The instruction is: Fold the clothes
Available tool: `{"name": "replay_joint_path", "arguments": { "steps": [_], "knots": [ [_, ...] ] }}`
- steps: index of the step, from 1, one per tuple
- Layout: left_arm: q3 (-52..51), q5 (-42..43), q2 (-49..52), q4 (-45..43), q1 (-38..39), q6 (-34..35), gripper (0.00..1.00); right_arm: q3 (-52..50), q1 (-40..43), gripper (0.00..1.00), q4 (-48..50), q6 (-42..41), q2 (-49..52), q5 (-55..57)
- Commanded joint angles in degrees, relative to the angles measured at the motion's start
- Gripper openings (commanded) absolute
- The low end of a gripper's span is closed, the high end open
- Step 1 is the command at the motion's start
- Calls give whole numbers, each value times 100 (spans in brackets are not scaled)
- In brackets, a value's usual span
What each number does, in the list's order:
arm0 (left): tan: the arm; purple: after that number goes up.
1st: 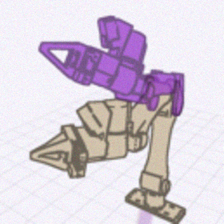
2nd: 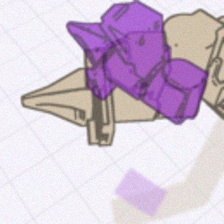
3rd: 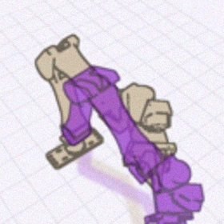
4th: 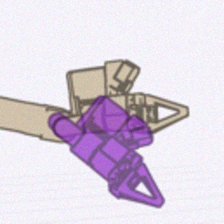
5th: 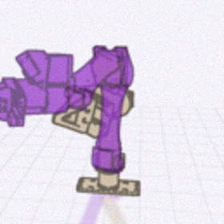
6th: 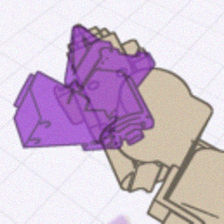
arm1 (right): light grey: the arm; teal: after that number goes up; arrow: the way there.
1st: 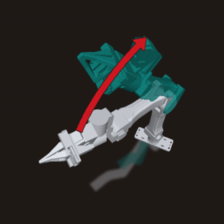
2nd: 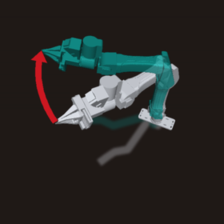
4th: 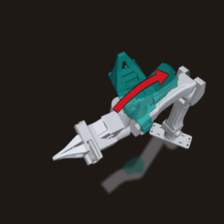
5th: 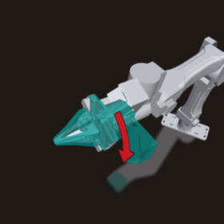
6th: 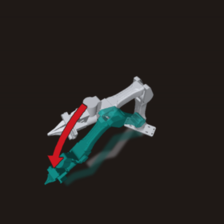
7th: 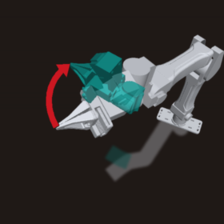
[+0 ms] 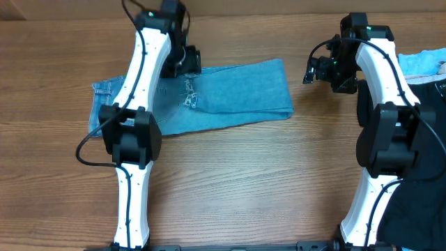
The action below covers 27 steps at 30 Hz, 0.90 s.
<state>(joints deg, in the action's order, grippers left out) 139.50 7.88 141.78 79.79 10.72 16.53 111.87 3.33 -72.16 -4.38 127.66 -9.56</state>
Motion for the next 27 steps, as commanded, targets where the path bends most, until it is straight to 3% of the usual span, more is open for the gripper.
{"name": "replay_joint_path", "arguments": {
  "steps": [1, 7, 11, 12, 13, 14, 15, 20, 25, 27],
  "knots": [
    [1224, -424, -37, 767, -236, 173, 71, 122, -4, 100, 9, 33, -282, 55],
    [1626, -881, -37, 1679, -1338, 304, 70, 122, -4, 100, 280, -31, -282, -345],
    [1622, -896, -31, 1690, -2124, 271, 73, -7, -37, 100, 334, -31, -275, -1547],
    [1622, -894, -31, 1703, -2277, 249, 73, -122, -92, 97, 411, -31, -249, -1711],
    [1622, -894, -31, 1703, -2437, 177, 73, -256, -170, 84, 514, -31, -203, -1709],
    [1622, -894, -31, 1703, -2579, 162, 79, -457, -264, 81, 684, -31, -149, -1714],
    [1622, -896, -31, 1700, -2684, 162, 100, -608, -352, 81, 826, -26, -103, -1711],
    [1622, -894, -31, 1703, -2973, 120, 100, -1366, -892, 75, 1993, -31, 42, -1290],
    [1622, -896, -31, 1703, -2977, 120, 100, -1405, -927, 60, 2096, -26, 42, -627],
    [1622, -896, -31, 1703, -2977, 120, 100, -1405, -927, 59, 2118, -28, 42, -540]
  ]
}}
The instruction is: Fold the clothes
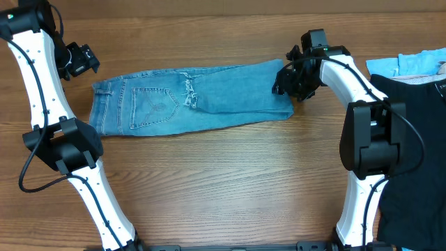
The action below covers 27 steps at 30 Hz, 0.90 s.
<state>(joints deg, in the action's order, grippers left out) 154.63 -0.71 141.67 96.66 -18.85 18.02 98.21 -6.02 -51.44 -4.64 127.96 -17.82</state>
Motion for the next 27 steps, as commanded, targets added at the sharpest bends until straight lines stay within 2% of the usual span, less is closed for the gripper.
{"name": "replay_joint_path", "arguments": {
  "steps": [1, 5, 7, 8, 9, 10, 12, 15, 18, 23, 27],
  "knots": [
    [109, -35, -17, 15, -20, -28, 100, -39, 9, 59, 79, -2, 11, 284],
    [109, -35, -17, 15, -20, -28, 100, -328, 9, 57, 444, -4, 13, 284],
    [109, -37, -17, 15, -20, -28, 100, -595, 9, 41, 678, -2, 13, 286],
    [109, -35, -20, 15, -20, -28, 100, -671, 9, 29, 752, -2, 13, 286],
    [109, -35, -17, 15, -20, -28, 100, -673, 9, 9, 750, -2, 11, 284],
    [109, -35, -17, 15, -20, -28, 100, -656, 9, 4, 752, -2, 7, 280],
    [109, -35, -17, 15, -20, -28, 100, -546, 37, 4, 695, 0, 0, 387],
    [109, -35, -17, 15, -20, -140, 100, 85, 433, 4, 2, 24, -2, 984],
    [109, -35, -17, 11, -26, -153, 100, 1200, 1320, 4, -1073, 323, -2, 1032],
    [109, -31, -20, 11, -22, -149, 100, 2638, 2295, 4, -2028, 522, -2, 1025],
    [109, -35, -20, 9, -22, -151, 100, 3797, 2341, 4, -2806, 664, -2, 1005]
  ]
}}
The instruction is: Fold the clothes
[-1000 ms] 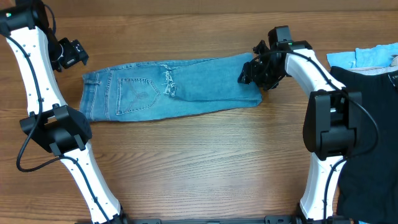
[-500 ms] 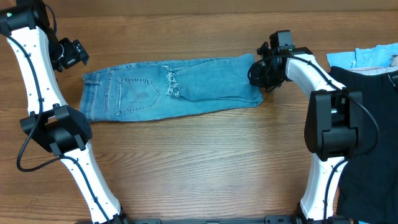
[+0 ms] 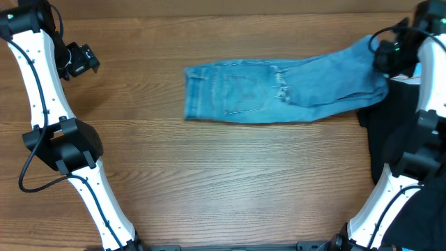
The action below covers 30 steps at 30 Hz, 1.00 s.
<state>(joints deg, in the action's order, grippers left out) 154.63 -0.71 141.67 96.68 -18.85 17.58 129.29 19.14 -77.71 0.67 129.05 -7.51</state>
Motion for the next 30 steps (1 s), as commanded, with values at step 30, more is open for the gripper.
{"name": "replay_joint_path", "arguments": {
  "steps": [30],
  "knots": [
    [109, -35, -20, -4, -22, -107, 100, 868, -4321, 4, 0, -1751, -98, -627]
  ]
}}
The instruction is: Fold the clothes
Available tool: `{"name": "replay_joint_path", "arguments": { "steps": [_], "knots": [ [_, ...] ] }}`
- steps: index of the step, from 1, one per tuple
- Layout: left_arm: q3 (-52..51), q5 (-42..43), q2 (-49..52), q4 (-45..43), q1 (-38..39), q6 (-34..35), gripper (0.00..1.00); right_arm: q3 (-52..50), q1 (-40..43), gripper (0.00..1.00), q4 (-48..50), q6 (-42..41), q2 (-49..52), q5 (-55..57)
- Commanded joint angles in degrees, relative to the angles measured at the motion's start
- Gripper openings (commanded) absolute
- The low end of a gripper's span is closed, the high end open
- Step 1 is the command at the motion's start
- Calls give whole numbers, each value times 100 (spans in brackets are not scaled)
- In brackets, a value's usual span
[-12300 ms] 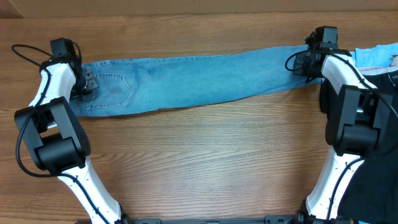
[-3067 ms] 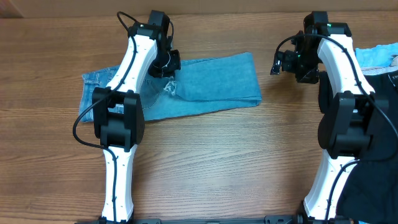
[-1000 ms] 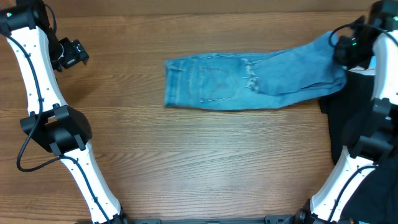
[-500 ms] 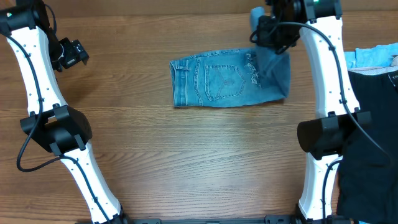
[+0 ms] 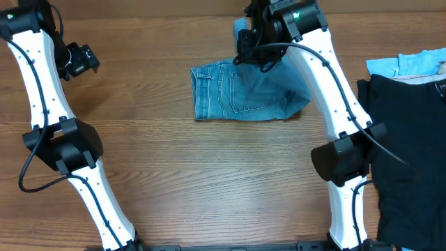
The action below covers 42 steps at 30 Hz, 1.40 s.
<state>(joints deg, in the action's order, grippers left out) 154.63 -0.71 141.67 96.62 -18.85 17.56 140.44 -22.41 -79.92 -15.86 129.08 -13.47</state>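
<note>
The blue jeans (image 5: 240,94) lie in the middle of the table, with the waistband on the left and the leg part doubled back over them. My right gripper (image 5: 249,43) hangs above their far edge, shut on the leg end. A bit of blue cloth (image 5: 240,28) shows beside its fingers. My left gripper (image 5: 85,61) is far off at the table's left, away from the jeans, and looks open and empty.
A black garment (image 5: 411,139) covers the right side of the table. A light blue garment (image 5: 414,64) lies behind it. The left arm's base link (image 5: 63,146) stands at the left and the right arm's (image 5: 341,160) right of centre.
My right gripper has moved from the table's far right to above the jeans' far edge, taking the leg end with it. The jeans are now doubled over and shorter. The left arm has not moved.
First my left gripper was on the long, flat jeans at the left and my right gripper hung apart. Then the left arm stood at the far left and the right gripper was at the leg end. Then the jeans lay further right, and now doubled over.
</note>
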Motion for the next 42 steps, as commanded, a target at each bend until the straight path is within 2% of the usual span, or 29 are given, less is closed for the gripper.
{"name": "replay_joint_path", "arguments": {
  "steps": [1, 9, 25, 31, 33, 34, 35, 36, 37, 38, 40, 42],
  "knots": [
    [109, -35, -17, 2, -22, -103, 100, -367, -219, 4, 313, -190, -101, -28],
    [109, -35, -20, 4, -22, -105, 100, -848, -710, 4, 1137, -566, -101, -70],
    [109, -33, -20, 2, -22, -105, 100, -850, -979, 4, 1384, -540, -66, -2],
    [109, -33, -20, 2, -22, -105, 100, -850, -1023, 5, 1449, -542, 361, -9],
    [109, -35, -20, 2, -22, -103, 100, -850, -1104, 13, 1648, -542, 376, -9],
    [109, -35, -20, 2, -22, -105, 100, -850, -1165, 35, 1735, -544, 376, -9],
    [109, -35, -17, 2, -20, -103, 100, -850, -1204, 61, 1773, -542, 376, -9],
    [109, -33, -20, 4, -22, -105, 100, -848, -1224, 73, 1799, -531, 376, -39],
    [109, -35, -17, 4, -20, -105, 100, -745, -1187, 79, 1893, 212, 334, -743],
    [109, -33, -17, 2, -20, -105, 100, -597, -1130, 81, 1853, 450, 293, -1027],
    [109, -33, -17, 2, -20, -105, 100, -179, -863, 82, 1598, 452, 92, -802],
    [109, -33, -20, 2, -22, -105, 100, 72, -310, 77, 1137, 457, -304, -120]
  ]
}}
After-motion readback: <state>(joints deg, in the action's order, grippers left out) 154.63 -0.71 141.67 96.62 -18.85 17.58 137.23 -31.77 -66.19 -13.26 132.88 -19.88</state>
